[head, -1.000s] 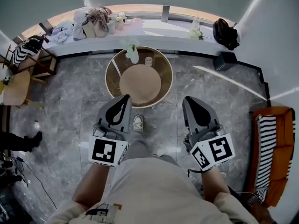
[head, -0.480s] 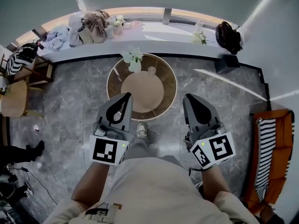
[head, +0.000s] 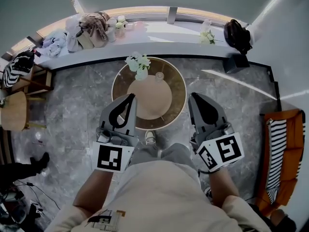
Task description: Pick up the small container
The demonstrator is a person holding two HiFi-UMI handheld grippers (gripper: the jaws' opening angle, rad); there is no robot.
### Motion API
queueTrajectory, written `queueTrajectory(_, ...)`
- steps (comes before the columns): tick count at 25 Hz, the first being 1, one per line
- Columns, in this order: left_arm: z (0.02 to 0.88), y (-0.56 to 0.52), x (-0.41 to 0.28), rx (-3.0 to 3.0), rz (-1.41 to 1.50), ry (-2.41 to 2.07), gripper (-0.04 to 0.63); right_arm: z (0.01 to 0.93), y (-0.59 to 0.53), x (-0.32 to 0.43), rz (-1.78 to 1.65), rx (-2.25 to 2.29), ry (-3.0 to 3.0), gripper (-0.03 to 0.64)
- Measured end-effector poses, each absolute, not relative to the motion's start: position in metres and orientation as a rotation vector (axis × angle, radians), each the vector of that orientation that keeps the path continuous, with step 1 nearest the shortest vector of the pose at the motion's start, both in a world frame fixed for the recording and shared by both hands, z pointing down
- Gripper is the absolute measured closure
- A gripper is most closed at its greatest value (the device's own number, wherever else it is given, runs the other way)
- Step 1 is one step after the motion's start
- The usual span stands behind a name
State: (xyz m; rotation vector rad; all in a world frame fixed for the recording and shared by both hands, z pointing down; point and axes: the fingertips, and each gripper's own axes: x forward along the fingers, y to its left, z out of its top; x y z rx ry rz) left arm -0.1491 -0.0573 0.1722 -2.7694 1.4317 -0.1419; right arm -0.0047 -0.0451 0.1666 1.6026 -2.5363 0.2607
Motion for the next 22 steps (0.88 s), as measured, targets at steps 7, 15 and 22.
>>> queueTrajectory(7,0.180,-0.076,-0.145,-2.752,-0.175,1.450,0.589,0.177,-0.066,0.003,0.289,1.593,-2.528,0.612)
queueTrajectory(15,0.187,-0.095,-0.126,-2.726,-0.206,1.514,0.588,0.186,-0.093,0.021,0.314,1.542,-2.551,0.612)
queueTrajectory(22,0.204,-0.107,-0.099,-2.719,-0.256,1.487,0.584,0.201,-0.109,0.043,0.340,1.534,-2.546,0.612)
